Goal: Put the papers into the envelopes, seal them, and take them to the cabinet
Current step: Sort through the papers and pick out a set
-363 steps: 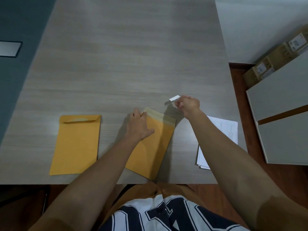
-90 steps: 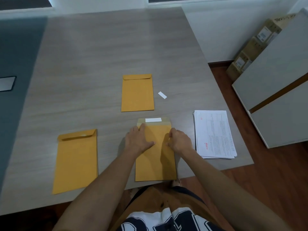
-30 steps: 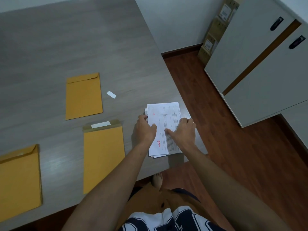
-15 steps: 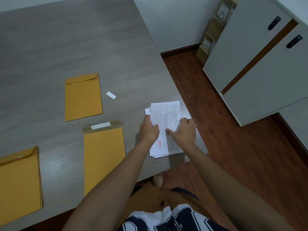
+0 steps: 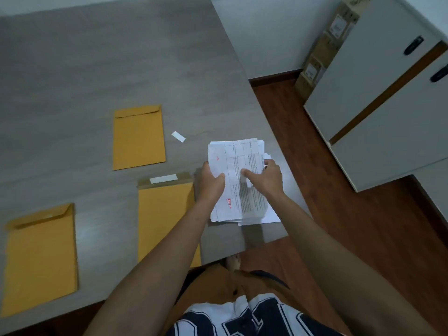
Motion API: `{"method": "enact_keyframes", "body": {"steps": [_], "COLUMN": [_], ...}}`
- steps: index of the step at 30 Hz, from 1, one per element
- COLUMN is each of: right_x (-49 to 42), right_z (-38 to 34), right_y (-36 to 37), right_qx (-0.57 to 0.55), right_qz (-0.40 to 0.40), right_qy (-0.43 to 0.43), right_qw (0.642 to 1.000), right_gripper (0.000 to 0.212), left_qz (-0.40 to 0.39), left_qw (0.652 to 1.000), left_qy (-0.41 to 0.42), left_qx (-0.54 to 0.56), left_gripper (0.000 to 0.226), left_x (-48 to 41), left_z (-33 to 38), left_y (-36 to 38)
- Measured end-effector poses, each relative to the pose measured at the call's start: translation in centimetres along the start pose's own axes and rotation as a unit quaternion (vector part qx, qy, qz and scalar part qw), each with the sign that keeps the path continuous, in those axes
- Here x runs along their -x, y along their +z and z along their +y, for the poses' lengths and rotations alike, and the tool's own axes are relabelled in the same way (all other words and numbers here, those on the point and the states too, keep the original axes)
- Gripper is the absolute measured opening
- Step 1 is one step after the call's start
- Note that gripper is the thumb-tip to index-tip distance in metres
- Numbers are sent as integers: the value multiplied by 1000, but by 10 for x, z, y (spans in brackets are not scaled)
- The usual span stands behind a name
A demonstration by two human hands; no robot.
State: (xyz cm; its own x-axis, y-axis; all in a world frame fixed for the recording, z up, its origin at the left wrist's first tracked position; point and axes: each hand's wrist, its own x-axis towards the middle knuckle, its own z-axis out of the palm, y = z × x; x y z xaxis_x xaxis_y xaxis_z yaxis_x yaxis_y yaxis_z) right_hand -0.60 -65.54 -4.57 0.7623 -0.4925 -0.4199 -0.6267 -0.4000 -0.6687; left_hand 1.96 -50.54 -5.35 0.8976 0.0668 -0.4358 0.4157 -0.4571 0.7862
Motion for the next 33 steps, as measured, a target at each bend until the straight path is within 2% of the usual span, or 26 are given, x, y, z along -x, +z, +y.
{"method": "enact_keyframes", "body": {"steps": [2, 7, 14, 19, 26, 33], "right_x": [5, 21, 45, 58, 61, 40], "right_z": [-10, -40, -81, -94, -97, -69], "right_y": [9, 35, 67, 81, 68, 22], "right_qx": [-40, -88, -74, -92, -118, -170], "right_qz": [-37, -56, -131, -155, -126, -34], "right_qy": [15, -4, -77, -89, -78, -2], "right_qw": [998, 994, 986, 980, 982, 985], "right_gripper": [54, 52, 47, 39, 33, 31], "left_qz": [2, 11, 48, 73, 24, -96], "left_qw": [999, 996, 977, 969, 966, 977], "left_qy": [-5, -4, -48, -35, -22, -44], "left_qx": [49, 90, 203, 234, 255, 184], "left_gripper": [31, 40, 32, 35, 25, 19], "left_x": [0, 0, 2, 4, 5, 5], "left_z": [2, -1, -27, -40, -33, -18], "left_y": [-15, -58, -125, -150, -150, -111]}}
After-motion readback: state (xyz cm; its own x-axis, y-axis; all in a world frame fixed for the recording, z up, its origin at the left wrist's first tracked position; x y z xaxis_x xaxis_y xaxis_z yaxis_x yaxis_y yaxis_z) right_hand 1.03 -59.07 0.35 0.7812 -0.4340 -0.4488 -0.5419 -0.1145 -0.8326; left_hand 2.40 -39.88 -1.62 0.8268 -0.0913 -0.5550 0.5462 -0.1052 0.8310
